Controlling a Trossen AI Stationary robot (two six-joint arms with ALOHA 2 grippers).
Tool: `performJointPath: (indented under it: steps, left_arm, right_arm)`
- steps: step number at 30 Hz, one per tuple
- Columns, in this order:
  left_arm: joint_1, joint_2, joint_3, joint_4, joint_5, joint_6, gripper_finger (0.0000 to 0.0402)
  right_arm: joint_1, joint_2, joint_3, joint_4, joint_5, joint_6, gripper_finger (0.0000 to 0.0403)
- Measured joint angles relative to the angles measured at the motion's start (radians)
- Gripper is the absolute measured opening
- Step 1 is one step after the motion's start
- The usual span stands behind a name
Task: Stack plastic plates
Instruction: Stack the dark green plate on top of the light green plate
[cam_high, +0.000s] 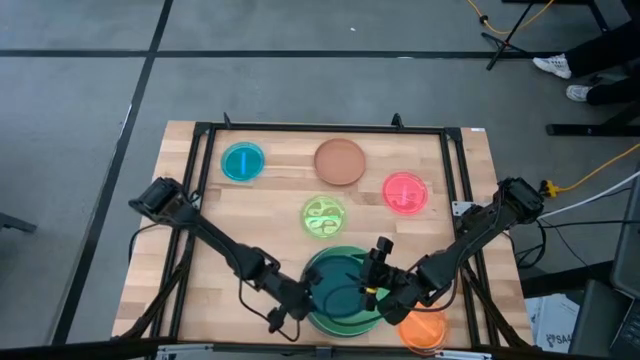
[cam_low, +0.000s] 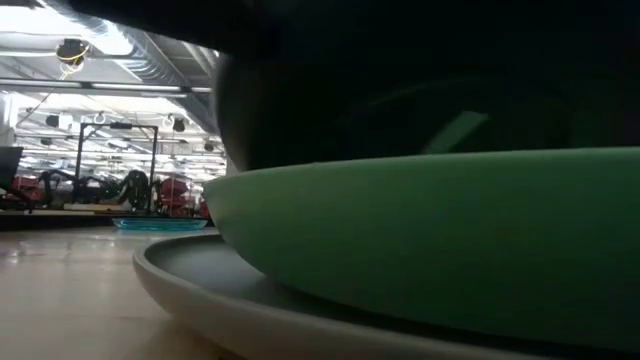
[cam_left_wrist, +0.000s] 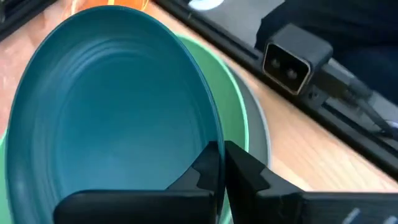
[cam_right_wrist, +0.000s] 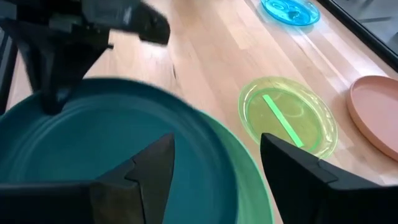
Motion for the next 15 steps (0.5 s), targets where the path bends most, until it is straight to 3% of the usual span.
performJointPath:
  steps: [11,15]
  left_arm:
    - [0.049,0.022,0.000,0.016,0.024,0.045,0.0011]
    - [0.058,0.027,0.000,0.014,0.025,0.050,0.0035]
  right_arm:
    - [0.000,0.000,0.000,0.000,-0.025,0.003,0.0227]
    - [0.000,0.000,0.000,0.000,-0.027,0.004,0.0227]
